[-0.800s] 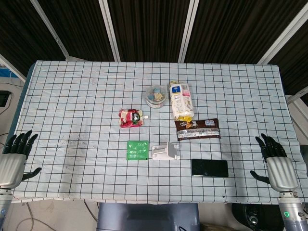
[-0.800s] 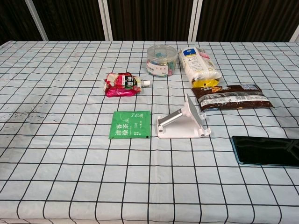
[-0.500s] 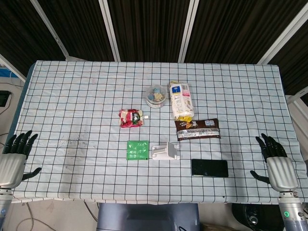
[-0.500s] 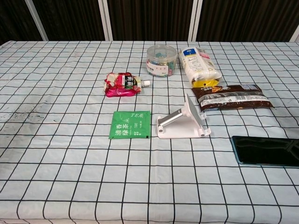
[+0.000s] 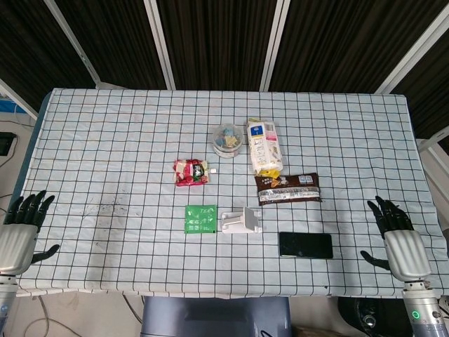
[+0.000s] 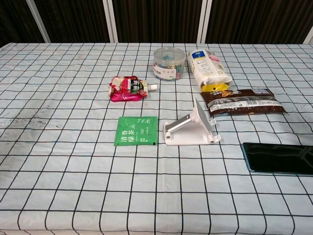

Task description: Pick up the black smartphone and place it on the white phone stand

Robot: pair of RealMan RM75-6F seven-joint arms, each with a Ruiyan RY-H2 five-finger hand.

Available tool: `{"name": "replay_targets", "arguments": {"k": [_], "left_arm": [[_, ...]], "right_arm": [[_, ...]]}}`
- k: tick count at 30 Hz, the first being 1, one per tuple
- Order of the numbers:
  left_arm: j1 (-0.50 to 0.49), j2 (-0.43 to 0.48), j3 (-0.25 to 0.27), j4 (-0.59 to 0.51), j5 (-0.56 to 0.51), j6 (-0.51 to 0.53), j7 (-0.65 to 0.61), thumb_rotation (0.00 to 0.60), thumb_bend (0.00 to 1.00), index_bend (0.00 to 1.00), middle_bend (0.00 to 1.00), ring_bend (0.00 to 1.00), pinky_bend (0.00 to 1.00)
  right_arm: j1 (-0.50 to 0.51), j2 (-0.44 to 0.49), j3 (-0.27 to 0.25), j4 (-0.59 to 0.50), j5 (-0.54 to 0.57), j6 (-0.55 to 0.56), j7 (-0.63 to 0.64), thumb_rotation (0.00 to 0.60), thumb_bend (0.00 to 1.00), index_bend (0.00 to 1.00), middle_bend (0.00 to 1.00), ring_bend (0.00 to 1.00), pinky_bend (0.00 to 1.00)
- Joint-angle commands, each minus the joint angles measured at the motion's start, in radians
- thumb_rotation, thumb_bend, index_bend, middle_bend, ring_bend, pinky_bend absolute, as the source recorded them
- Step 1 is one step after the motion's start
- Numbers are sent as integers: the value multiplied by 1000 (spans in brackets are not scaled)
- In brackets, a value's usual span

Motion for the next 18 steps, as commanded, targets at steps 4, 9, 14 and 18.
{"name": "replay_targets", "arguments": {"k": [4,9,14,18], "left_arm": [[-1,3,1,-4,-3,-5,-3,600,0,0,0,0,0],[0,4,2,-4,0,-4,-9,600,0,0,0,0,0],[0,4,3,-2,5,-2,-18,600,0,0,0,0,0],[0,5,3,1,6,-1,-24,600,0,0,0,0,0]], "right_arm": [[13,5,-25,-61,-24,-36,-60,600,116,52,110,0,144],[34,-12,-33,-144,24,-113,-133,600,123,96,141,0,144],[62,-70,-28,-212,94,-183,-263,600,162,185,186,0,144],[79,-120,-28,-243,162,-227,-367,600,195,244,205,0,143]]}}
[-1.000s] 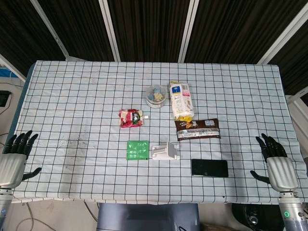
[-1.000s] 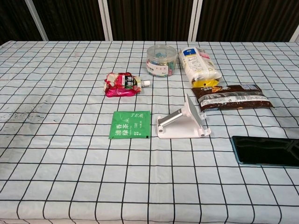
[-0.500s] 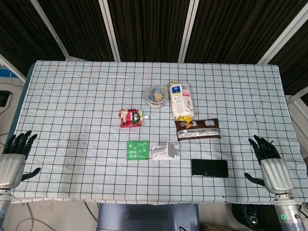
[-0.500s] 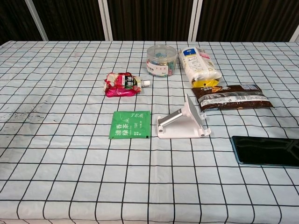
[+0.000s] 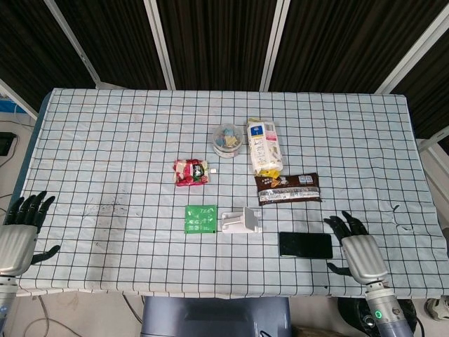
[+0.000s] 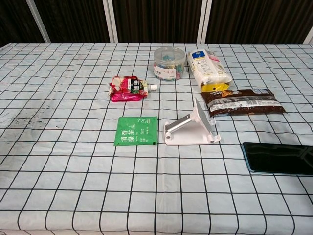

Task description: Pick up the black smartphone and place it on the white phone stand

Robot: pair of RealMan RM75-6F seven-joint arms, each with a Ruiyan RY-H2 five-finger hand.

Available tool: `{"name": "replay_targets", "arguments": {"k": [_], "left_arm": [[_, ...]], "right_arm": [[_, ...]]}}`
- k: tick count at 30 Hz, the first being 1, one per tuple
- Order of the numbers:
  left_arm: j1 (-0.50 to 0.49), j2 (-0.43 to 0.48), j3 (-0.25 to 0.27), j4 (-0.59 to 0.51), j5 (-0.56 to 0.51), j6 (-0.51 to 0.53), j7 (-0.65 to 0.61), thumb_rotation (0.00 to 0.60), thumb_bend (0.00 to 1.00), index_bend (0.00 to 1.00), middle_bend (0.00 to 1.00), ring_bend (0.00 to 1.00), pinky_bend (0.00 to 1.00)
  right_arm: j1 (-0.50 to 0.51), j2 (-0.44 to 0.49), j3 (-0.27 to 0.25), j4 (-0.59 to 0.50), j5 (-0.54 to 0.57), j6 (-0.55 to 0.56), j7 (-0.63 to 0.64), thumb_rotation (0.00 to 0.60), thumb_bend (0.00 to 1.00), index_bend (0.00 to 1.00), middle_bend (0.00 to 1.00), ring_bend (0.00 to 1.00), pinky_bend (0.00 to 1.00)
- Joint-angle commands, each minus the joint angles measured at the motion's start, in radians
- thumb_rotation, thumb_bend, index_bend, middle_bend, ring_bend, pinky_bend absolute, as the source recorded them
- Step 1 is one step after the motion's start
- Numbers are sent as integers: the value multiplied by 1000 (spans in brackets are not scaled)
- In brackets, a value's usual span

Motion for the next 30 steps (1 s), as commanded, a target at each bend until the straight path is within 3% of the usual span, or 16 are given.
{"name": "replay_targets", "arguments": {"k": [1,12,30], "left_arm": [[0,0,0,1,1,0,-2,600,0,0,0,0,0],[-1,1,2,4,5,-2,-8,600,0,0,0,0,0],[0,-1,2,2,2,-2,3,600,0,0,0,0,0]], "right_arm": [[25,-60,-1,-42,81,-56,-111,600,207,256,209,0,144],[61,-161,29,-26,242,-92,-234,600,257,289,226,0,144],[105,-197,81,-44,501,-75,-335,600,256,289,229,0,144]]}}
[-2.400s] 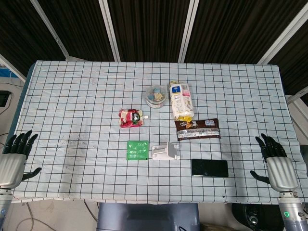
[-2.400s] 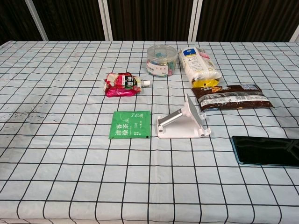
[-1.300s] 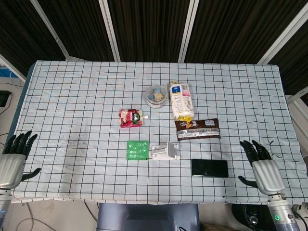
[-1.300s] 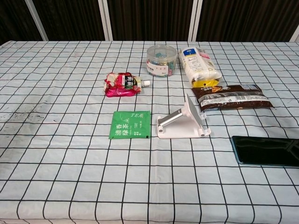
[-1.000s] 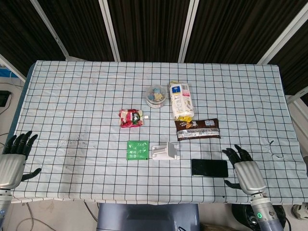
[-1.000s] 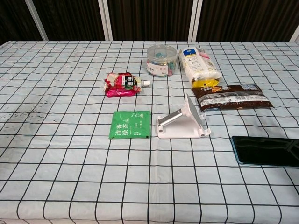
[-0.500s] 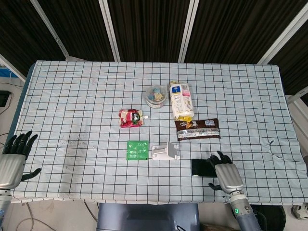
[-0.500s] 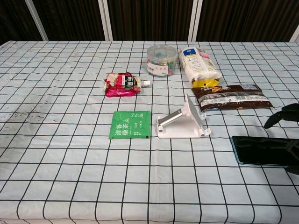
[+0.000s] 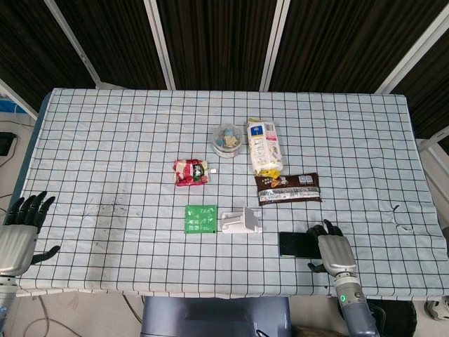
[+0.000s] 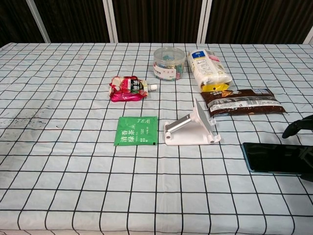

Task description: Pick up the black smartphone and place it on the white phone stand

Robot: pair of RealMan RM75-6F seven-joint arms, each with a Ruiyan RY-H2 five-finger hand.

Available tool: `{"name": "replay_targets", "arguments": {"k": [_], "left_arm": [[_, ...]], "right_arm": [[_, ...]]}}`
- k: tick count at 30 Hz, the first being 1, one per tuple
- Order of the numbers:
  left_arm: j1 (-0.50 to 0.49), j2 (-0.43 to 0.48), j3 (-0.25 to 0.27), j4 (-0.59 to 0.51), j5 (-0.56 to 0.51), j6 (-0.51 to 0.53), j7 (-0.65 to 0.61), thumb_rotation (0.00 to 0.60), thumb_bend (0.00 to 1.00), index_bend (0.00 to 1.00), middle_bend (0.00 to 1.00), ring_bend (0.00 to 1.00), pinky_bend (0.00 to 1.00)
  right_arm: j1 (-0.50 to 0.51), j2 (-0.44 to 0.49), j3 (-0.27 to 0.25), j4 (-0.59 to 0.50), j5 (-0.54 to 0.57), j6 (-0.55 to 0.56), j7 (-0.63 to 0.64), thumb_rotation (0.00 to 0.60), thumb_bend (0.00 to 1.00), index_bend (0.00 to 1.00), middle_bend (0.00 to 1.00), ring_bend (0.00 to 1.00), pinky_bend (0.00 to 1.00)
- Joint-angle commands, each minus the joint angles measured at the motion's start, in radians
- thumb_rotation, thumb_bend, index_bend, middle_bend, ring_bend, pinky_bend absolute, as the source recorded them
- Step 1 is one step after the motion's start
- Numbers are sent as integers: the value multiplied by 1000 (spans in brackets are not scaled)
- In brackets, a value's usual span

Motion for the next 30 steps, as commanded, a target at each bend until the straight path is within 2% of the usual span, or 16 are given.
{"name": "replay_targets", "arguments": {"k": [1,30], "left_arm": [[0,0,0,0,0,0,0,600,0,0,0,0,0],[0,3,1,0,1,-2,-4,600,0,0,0,0,0]], "right_arm": [[11,-9,8,-17,48,14,-28,600,256,290,230,0,144],[87,-111,15,31,165,56,-75,600,256,308,238,0,144]]}}
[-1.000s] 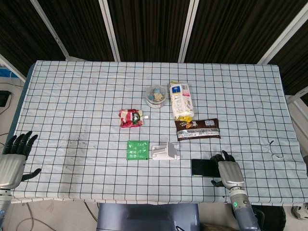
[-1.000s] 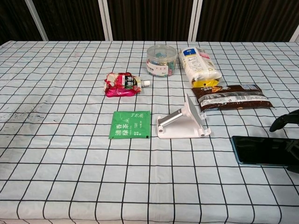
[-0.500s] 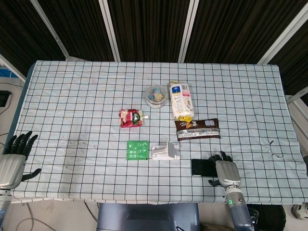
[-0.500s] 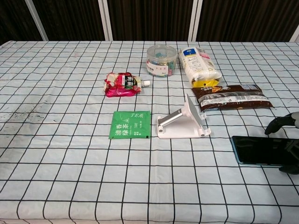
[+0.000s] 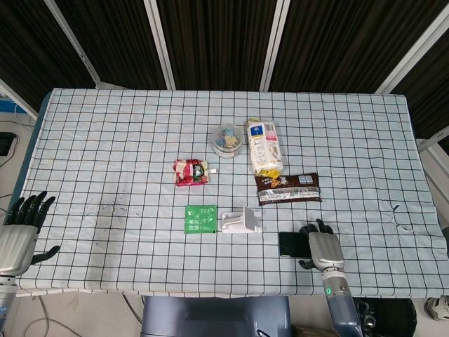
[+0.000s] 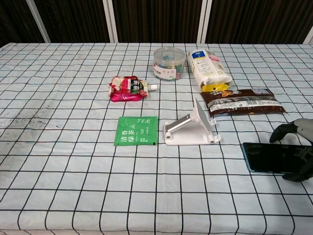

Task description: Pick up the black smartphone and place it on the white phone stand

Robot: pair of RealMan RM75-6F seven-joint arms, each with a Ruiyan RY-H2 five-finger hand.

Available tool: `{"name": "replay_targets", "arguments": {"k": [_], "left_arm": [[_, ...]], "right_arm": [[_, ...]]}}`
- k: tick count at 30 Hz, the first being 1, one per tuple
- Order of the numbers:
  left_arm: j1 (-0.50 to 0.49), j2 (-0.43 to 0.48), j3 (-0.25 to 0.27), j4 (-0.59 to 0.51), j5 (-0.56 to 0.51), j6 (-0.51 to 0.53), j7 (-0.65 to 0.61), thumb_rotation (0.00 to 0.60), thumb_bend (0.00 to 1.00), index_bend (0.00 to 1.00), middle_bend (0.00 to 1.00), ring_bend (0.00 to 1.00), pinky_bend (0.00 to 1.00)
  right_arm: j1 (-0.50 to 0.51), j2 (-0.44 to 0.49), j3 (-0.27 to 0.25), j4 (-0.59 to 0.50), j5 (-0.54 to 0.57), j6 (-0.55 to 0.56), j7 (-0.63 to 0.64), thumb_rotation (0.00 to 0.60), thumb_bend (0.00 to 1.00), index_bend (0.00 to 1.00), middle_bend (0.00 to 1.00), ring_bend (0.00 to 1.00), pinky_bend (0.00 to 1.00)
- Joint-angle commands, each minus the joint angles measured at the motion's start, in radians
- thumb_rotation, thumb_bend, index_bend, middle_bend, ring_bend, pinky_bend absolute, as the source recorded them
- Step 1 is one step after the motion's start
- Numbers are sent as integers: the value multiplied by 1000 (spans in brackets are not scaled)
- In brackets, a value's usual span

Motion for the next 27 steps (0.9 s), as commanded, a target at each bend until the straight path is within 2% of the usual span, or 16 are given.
{"name": "replay_targets", "arguments": {"k": [1,27], "left_arm": [[0,1,0,0,0,-1,0,600,0,0,0,0,0],[0,2,0,-2,-1,-2,-2,600,0,0,0,0,0]], "right_arm": [[6,-6,4,6,13,2,0,600,256,308,238,0,144],[47,-32,-3,29,85,19,-15,600,259,310,239,0,144]]}}
